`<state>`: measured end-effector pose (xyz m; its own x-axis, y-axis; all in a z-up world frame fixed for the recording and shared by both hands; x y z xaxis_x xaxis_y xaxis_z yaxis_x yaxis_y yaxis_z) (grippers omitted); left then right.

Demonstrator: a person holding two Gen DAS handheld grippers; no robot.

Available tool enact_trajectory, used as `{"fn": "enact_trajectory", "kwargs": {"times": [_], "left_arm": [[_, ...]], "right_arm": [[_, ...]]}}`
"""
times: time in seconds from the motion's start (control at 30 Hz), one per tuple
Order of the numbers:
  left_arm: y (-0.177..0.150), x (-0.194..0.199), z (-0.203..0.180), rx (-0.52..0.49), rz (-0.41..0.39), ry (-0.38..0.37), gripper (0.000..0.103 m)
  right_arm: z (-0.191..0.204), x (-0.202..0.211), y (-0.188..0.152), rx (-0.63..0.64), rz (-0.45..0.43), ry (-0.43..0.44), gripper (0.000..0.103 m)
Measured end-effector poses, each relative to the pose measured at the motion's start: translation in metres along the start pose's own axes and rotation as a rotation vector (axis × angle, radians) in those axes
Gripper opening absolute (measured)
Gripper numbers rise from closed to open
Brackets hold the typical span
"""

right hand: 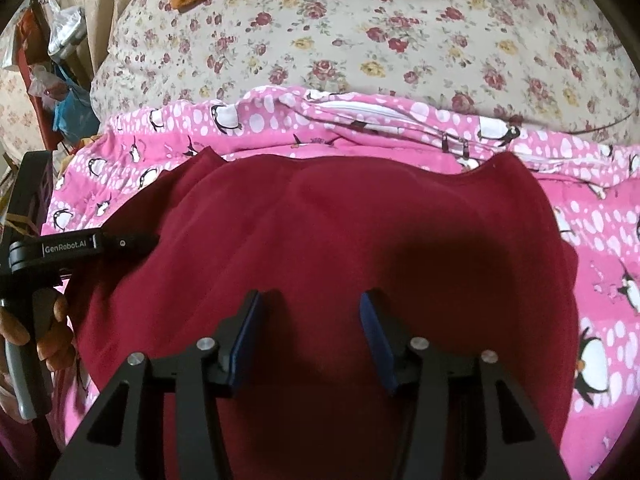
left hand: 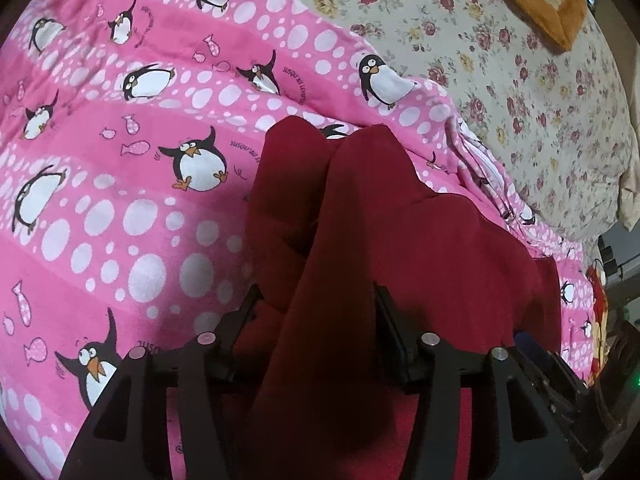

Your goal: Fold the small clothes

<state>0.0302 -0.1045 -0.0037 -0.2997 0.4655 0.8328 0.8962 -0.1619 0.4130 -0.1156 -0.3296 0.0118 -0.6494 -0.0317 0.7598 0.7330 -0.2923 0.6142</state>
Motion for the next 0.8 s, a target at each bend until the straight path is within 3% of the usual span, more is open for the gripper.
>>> {"fn": "enact_trajectory", "kwargs": {"times": [0.1,0.27,0.5,0.6,0.7,0.8], "left_arm": [[-0.002,-0.001,-0.005,-0.029,-0.004,0.018,0.034],[-0.002,0.004,-0.008,-0.033,-0.004,0.0,0.014],[-0.008,0.02,-0.025,-0.093,-0.068,0.026,0.01],[-0.01,0.024,-0.026,-0.095,-0.08,0.021,0.01],[-0.013,0.023,-0.024,-0.096,-0.081,0.033,0.01],[-0.016,0.023,-0.023,-0.101,-0.086,0.048,0.01]], "right_arm": [[0.004,-0.003,-0.003,0.025,-0.005,-0.008,0.055],[0.002,0.001,-0.001,-0.022,-0.006,0.007,0.055],[0.006,0.001,0.003,-0.046,0.026,0.032,0.055],[0.012,0.002,0.017,-0.098,0.049,0.123,0.056],[0.029,-0.012,0.041,-0.139,0.126,0.22,0.064],[0.053,-0.032,0.058,-0.111,0.17,0.227,0.063]]}}
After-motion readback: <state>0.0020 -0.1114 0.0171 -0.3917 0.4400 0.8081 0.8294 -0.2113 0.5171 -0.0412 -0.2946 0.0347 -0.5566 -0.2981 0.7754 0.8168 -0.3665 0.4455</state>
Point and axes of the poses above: each gripper's, at about its wrist camera, not at the fingertips, and x roughly against the way its jaws point, z to its left, y to its top, the point moved 1 cm from there along -x, roughly the way its jaws point, and after that the axes turned 1 degree about y, right-handed, at the moved point
